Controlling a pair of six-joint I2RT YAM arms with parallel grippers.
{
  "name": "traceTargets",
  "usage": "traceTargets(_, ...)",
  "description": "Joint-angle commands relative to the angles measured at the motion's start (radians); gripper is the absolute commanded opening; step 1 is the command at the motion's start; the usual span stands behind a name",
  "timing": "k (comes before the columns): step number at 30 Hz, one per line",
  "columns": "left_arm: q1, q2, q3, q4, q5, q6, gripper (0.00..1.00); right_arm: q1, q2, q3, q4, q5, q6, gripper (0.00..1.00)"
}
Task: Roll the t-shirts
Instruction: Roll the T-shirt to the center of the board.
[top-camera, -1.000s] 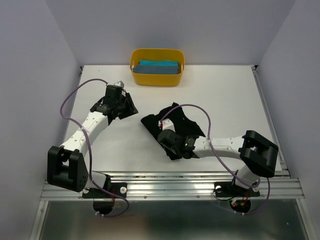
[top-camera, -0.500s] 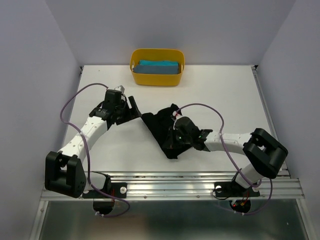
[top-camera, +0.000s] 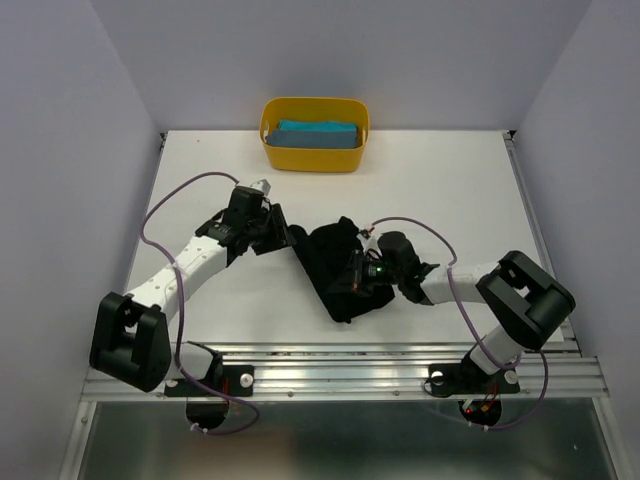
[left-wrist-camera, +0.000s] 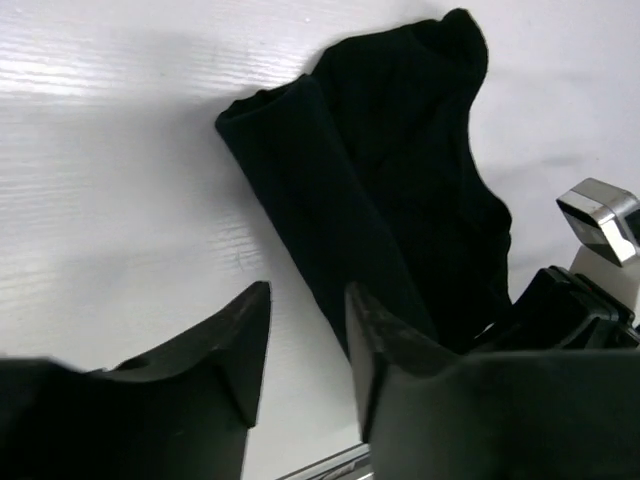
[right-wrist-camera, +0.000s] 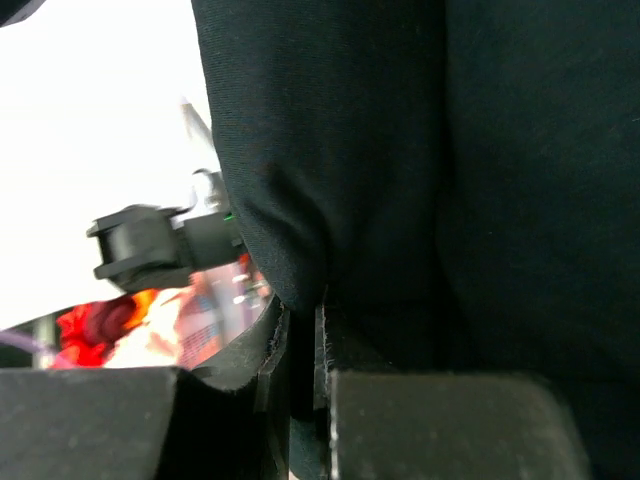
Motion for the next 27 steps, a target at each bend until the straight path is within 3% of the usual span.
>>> traceTargets(1,-0.044,0.042,-0.009,0.087,0.021,-0.008,0.41,-0.044,0.033,-0.049,0.241,-0.131,0.122,0.01)
traceTargets(2,-0.047,0.050,-0.011,0.096,0.026,-0.012,0.31,-0.044,0.046,-0.063,0.258,-0.136,0.133,0.01)
traceTargets(3,-0.053,0.068,-0.009,0.114,0.035,-0.018,0.15,-0.044,0.052,-0.069,0.288,-0.145,0.148,0.01)
traceTargets(5,-0.055,0.091,-0.006,0.130,0.053,-0.019,0.01,-0.053,0.064,-0.080,0.316,-0.153,0.164,0.01)
traceTargets(9,-0.061,0.136,0.012,0.116,0.041,-0.047,0.00,-0.062,0.080,-0.106,0.361,-0.161,0.176,0.01)
traceTargets(10,-0.064,0.127,0.003,0.121,0.026,-0.067,0.06,-0.062,0.076,-0.111,0.361,-0.154,0.176,0.01)
traceTargets(11,-0.063,0.119,-0.003,0.127,0.017,-0.076,0.19,-0.062,0.076,-0.112,0.361,-0.154,0.175,0.01)
traceTargets(12,-0.063,0.102,-0.011,0.136,0.007,-0.085,0.38,-0.062,0.076,-0.115,0.361,-0.154,0.172,0.01)
traceTargets(13,-0.064,0.093,-0.026,0.153,0.006,-0.094,0.48,-0.062,0.079,-0.117,0.361,-0.154,0.173,0.01)
traceTargets(15,-0.066,0.087,-0.035,0.167,0.004,-0.114,0.52,-0.062,0.084,-0.117,0.361,-0.156,0.169,0.01)
traceTargets(16,-0.066,0.088,-0.035,0.170,0.004,-0.117,0.51,-0.062,0.087,-0.117,0.362,-0.157,0.169,0.01)
traceTargets(20,-0.070,0.133,-0.035,0.208,0.023,-0.116,0.30,-0.071,0.098,-0.114,0.362,-0.157,0.164,0.01)
traceTargets(21,-0.072,0.157,-0.034,0.211,0.029,-0.113,0.21,-0.071,0.098,-0.114,0.362,-0.159,0.164,0.01)
traceTargets(24,-0.079,0.193,-0.014,0.230,0.035,-0.111,0.11,-0.080,0.092,-0.118,0.362,-0.161,0.161,0.01)
traceTargets(27,-0.086,0.214,0.017,0.245,0.036,-0.110,0.08,-0.080,0.083,-0.123,0.361,-0.162,0.149,0.01)
